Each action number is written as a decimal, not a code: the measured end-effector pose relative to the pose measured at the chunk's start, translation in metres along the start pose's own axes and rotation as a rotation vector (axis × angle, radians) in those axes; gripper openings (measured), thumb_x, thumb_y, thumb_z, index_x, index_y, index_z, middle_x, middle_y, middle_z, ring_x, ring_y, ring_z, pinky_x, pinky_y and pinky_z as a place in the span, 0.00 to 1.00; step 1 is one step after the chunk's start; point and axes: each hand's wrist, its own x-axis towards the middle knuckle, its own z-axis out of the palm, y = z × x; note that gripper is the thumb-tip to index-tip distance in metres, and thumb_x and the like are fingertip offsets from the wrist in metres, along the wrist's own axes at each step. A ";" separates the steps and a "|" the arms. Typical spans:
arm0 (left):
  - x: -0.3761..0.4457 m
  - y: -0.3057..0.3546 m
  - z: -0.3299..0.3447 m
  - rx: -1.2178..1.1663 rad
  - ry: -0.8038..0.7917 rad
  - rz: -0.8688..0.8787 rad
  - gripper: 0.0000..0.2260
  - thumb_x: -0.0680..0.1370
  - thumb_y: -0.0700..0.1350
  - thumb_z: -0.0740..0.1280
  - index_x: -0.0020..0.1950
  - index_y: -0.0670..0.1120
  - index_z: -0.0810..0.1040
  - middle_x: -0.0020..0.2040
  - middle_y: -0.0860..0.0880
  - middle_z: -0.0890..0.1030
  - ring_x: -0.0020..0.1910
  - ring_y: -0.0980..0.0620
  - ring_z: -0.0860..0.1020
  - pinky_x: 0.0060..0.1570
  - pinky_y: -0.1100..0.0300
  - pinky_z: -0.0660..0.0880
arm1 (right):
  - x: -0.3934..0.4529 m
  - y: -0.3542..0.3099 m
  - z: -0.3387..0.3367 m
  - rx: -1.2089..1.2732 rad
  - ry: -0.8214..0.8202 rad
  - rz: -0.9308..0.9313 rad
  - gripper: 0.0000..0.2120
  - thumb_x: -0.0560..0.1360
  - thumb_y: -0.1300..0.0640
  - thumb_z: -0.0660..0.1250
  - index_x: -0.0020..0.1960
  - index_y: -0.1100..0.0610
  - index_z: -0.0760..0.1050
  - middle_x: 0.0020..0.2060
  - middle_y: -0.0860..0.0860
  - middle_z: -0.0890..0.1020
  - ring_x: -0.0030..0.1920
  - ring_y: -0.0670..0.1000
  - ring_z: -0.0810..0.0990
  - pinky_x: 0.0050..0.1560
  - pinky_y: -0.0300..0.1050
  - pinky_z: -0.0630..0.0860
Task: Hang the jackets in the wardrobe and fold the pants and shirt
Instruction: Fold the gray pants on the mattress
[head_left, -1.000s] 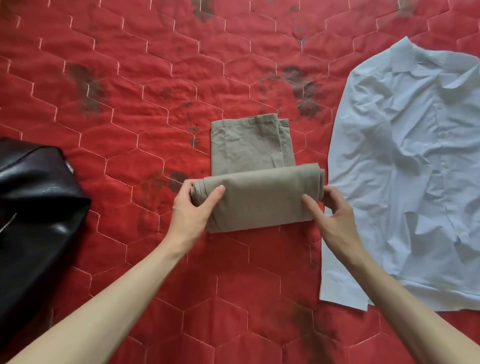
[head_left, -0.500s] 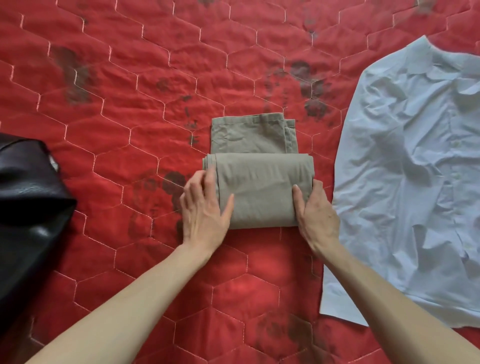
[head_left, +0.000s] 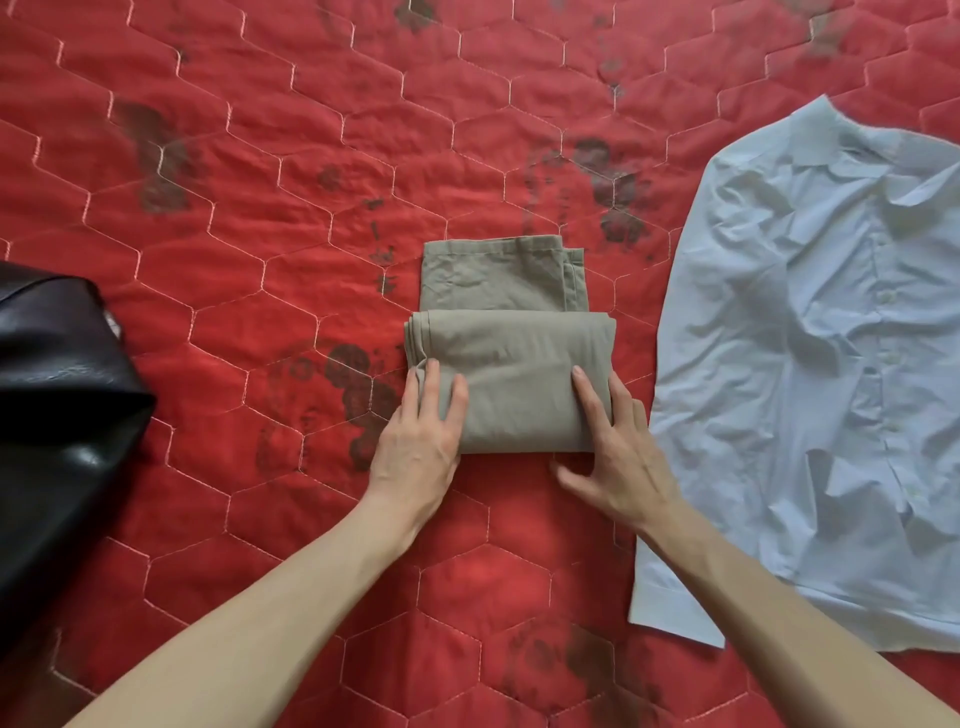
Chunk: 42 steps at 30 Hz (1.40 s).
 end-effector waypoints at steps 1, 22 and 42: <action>-0.002 -0.001 -0.003 -0.051 0.009 0.001 0.38 0.77 0.44 0.73 0.83 0.41 0.59 0.82 0.34 0.58 0.81 0.35 0.60 0.73 0.47 0.72 | 0.002 -0.001 -0.001 0.001 -0.004 0.023 0.55 0.66 0.49 0.80 0.85 0.48 0.54 0.78 0.59 0.60 0.65 0.63 0.71 0.68 0.58 0.74; -0.022 -0.036 -0.044 -1.211 0.371 -0.374 0.18 0.77 0.63 0.68 0.59 0.54 0.71 0.44 0.64 0.80 0.43 0.67 0.78 0.44 0.74 0.72 | 0.015 -0.046 -0.060 0.665 0.414 0.302 0.33 0.66 0.39 0.82 0.67 0.42 0.75 0.52 0.35 0.82 0.50 0.40 0.81 0.52 0.33 0.76; 0.086 -0.054 -0.044 -0.980 -0.185 -0.809 0.43 0.66 0.69 0.78 0.69 0.39 0.77 0.64 0.43 0.81 0.61 0.41 0.80 0.60 0.49 0.79 | 0.096 -0.051 -0.015 0.407 0.050 0.882 0.43 0.71 0.22 0.62 0.72 0.53 0.71 0.63 0.57 0.81 0.60 0.64 0.82 0.59 0.56 0.79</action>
